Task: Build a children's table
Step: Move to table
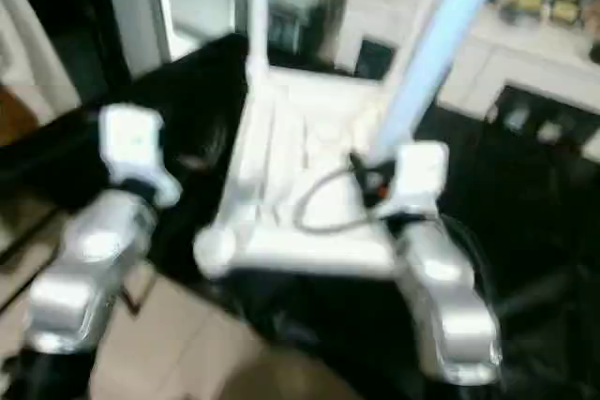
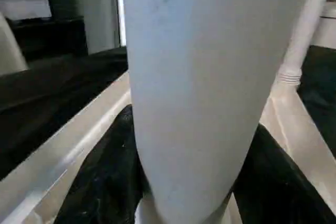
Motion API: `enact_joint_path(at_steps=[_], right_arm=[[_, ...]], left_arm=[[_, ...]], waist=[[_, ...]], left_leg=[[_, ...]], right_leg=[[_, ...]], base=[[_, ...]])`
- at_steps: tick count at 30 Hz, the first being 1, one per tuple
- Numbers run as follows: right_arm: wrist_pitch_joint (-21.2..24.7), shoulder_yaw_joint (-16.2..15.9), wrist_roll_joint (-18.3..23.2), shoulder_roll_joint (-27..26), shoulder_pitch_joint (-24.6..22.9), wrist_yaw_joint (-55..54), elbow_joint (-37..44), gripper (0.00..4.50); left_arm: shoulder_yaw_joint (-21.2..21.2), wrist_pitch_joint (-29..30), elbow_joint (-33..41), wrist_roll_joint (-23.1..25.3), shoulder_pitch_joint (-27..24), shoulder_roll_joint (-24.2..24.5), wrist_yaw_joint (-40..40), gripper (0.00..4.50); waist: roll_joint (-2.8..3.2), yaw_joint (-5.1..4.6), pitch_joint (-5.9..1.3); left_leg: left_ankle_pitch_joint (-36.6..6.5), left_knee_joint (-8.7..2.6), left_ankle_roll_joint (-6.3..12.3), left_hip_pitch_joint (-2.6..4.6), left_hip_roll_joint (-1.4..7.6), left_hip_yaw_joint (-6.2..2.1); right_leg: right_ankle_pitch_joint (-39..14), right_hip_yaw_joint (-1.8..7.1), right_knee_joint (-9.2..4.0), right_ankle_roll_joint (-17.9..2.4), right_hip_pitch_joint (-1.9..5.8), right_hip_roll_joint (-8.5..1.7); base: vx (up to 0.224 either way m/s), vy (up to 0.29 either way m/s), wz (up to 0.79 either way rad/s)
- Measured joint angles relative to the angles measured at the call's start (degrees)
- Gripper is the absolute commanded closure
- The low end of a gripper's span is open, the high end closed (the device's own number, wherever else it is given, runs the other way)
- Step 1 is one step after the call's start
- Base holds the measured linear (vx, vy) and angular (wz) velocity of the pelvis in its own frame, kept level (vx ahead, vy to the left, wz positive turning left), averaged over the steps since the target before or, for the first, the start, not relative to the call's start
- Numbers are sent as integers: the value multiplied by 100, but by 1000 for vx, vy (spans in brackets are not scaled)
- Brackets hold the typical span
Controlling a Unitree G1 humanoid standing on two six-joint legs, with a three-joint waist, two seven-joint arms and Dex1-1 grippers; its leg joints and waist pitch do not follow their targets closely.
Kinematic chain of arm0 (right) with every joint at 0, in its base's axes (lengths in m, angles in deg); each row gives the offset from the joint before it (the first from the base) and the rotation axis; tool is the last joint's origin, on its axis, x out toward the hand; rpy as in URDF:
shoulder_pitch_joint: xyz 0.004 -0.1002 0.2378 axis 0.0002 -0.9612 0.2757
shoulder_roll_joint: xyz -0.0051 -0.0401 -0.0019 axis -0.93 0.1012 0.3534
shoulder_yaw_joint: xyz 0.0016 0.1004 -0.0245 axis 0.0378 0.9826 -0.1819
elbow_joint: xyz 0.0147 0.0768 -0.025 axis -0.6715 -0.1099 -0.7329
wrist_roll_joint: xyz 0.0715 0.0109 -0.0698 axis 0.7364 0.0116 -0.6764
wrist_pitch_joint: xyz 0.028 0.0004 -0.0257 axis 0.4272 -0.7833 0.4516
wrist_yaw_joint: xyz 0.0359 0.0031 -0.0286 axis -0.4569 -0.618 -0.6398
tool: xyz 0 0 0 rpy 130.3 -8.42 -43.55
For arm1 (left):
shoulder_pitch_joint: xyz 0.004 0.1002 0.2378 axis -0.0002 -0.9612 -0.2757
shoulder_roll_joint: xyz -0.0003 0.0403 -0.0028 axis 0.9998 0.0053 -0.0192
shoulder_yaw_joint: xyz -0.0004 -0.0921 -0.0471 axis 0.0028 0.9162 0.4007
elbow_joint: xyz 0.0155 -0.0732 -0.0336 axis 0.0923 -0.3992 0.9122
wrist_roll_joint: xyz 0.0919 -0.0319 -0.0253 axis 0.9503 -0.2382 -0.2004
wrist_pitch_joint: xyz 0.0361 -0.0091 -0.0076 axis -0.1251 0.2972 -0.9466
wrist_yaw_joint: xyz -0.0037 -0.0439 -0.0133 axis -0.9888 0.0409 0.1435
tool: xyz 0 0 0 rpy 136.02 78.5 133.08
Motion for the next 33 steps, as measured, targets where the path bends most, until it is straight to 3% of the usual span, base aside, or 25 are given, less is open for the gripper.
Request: enact_joint_path(at_steps=[1, 2, 3, 5, 7, 8, 9, 11, 12, 14, 16, 17, 18, 19, 20, 21, 22, 23, 25, 26, 27, 29, 31, 32, 33], right_arm=[[0, 7, -2, 9, 1, 2, -1, 264], [2, 6, 0, -4, 4, 7, -1, 264], [2, 12, 4, -3, 2, 7, -4, 264], [39, 140, 2, -11, -32, -42, -46, 264], [59, 200, 2, -11, 1, -63, -44, 264], [64, 190, 0, -60, 8, -66, -40, 264], [91, 126, 1, -135, -2, -64, -47, 264], [107, 36, 6, -126, -25, -55, -45, 264], [108, 35, 6, -124, -20, -55, -44, 264], [106, 24, 5, -125, 42, -47, -39, 264], [106, 18, 5, -124, 44, -40, -39, 264], [107, 19, 4, -122, 36, -39, -40, 264], [108, 26, 3, -101, 50, -41, -44, 264], [116, 62, -1, -60, 3, -44, -67, 264], [134, 163, -14, -46, -59, -59, -114, 264], [135, 219, -22, -41, -57, -73, -112, 264], [126, 251, -26, -35, -47, -85, -103, 264], [114, 279, -29, -22, -34, -98, -86, 264], [119, 206, -28, -109, -46, -98, -99, 264], [118, 160, -6, -150, -50, -91, -89, 264], [117, 202, 1, -126, -64, -93, -84, 264], [110, 241, 3, -104, -15, -95, -75, 264], [126, 210, 3, -119, -16, -81, -85, 264], [135, 153, 6, -147, -22, -56, -89, 264], [135, 147, 5, -143, -23, -38, -88, 264]], left_arm=[[-2, 0, -6, 5, -1, 14, 4, 0], [7, -3, -7, 6, 2, 30, 5, 0], [14, -8, -13, 12, -2, 13, 4, 0], [-106, -31, -8, 30, 23, -58, 12, 0], [-164, -40, -10, 54, 14, -82, 14, 0], [-133, -47, -16, 69, 2, -44, 13, 0], [-81, -49, -44, 75, -54, 3, 12, 0], [70, -53, -140, 87, -59, 52, 6, 0], [92, -62, -138, 93, -51, 56, 6, 0], [97, -75, -140, 134, -45, 57, 7, 0], [96, -77, -140, 152, -29, 57, 7, 0], [94, -83, -139, 171, 0, 55, 7, 0], [87, -98, -137, 179, 22, 28, 6, 0], [35, -99, -161, 181, 11, -15, 8, 0], [-62, -68, -200, 161, 10, -94, 36, 0], [-109, -43, -200, 119, 10, -149, 74, 0], [-116, -19, -201, 75, 16, -187, 96, 0], [-102, -6, -199, 51, 26, -185, 109, 0], [20, 13, -223, 47, -11, -120, 105, 0], [91, 28, -253, 52, 23, -67, 98, 0], [125, 35, -257, 58, 50, -81, 78, 0], [144, 35, -254, 64, 150, -132, 52, 0], [136, 33, -275, 68, 145, -162, 58, 0], [143, 32, -282, 76, 153, -143, 53, 0], [133, 23, -281, 90, 188, -145, 52, 0]], waist=[[-49, 9, -21], [-201, -18, -30], [-332, -75, -18], [-357, 17, -4], [-261, 158, -32], [-141, 131, -28], [-84, 60, -24], [10, 100, -88], [13, 147, -118], [-45, 204, -157], [-186, 197, -201], [-361, 175, -237], [-469, 171, -221], [-472, 170, -198], [-499, 136, -162], [-501, 66, -148], [-455, 3, -136], [-313, -80, -88], [-255, -213, -32], [-270, -293, -10], [-305, -355, -5], [-450, -327, -35], [-274, -242, 20], [-229, -235, 34], [-165, -239, 34]], left_leg=[[-1, -2, -1, 3, -96, 1], [0, -44, -2, 54, -319, 6], [-15, -57, -14, 81, -463, 39], [-25, 84, -14, 18, -330, 281], [-163, 385, -76, -179, -149, 136], [-322, 357, -128, -178, 12, 55], [-277, 340, -100, -186, 148, 99], [-152, 234, -147, -189, 430, 215], [-68, 139, -171, -185, 535, 291], [94, -38, -256, -173, 688, 508], [189, -99, -341, -124, 784, 751], [205, -108, -368, -110, 803, 934], [201, -11, -360, -134, 798, 1014], [-21, 314, 54, -212, 770, 903], [-275, 883, 227, -276, 467, 726], [-408, 1074, 189, -238, 161, 653], [-518, 1052, 155, -162, -119, 575], [-643, 743, 325, -25, -369, 531], [-625, 508, 391, 50, -305, 411], [-468, 361, 415, 86, -185, 554], [-411, 303, 428, 84, -202, 629], [-363, 316, 277, 64, -287, 688], [-347, 788, 87, -90, -275, 202], [-204, 728, -165, -92, -151, 17], [-118, 350, -308, -28, 26, 1]], right_leg=[[217, 26, -163, 162, -168, -45], [652, 172, -551, 200, -343, -160], [732, 312, -608, -1, -380, -250], [761, 677, -672, 7, -357, -59], [922, 741, -894, -112, -350, 246], [1033, 725, -1016, -140, -347, 435], [1006, 526, -780, -247, -477, 415], [707, -65, 171, -85, -745, 284], [632, -185, 225, -80, -760, 189], [561, -250, 70, -150, -737, -96], [666, -169, -187, -351, -666, -298], [690, -113, -429, -488, -614, -429], [635, -13, -446, -246, -648, -355], [691, 37, -436, -307, -691, -224], [758, 79, -449, -426, -674, -71], [827, 132, -495, -483, -653, 74], [905, 140, -577, -494, -615, 226], [1012, 126, -756, -478, -543, 488], [967, -4, -1096, -238, -465, 674], [495, -265, -394, 116, -610, 421], [343, -329, 67, 29, -610, 117], [136, -100, 11, -70, -259, -380], [149, -274, -102, -110, -268, -390], [193, -405, -159, -173, -247, -438], [251, -527, -216, -224, -234, -424]], base=[[1, 72, -2], [-158, 2, -3], [-158, 2, -3], [-34, 4, 8], [-19, 7, -29], [-76, 7, -61], [-76, 7, -61], [-89, 13, -52], [-92, 19, -54], [-117, -69, -68], [-126, -150, -69], [-124, -237, -73], [-124, -237, -73], [-124, -210, -74], [-140, -213, -72], [-140, -213, -72], [-152, -208, -68], [-175, -138, -67], [-183, -131, -79], [-189, -125, -72], [-189, -125, -72], [-160, -116, -22], [-121, -122, -35], [-92, -59, -28], [-92, -59, -28]])
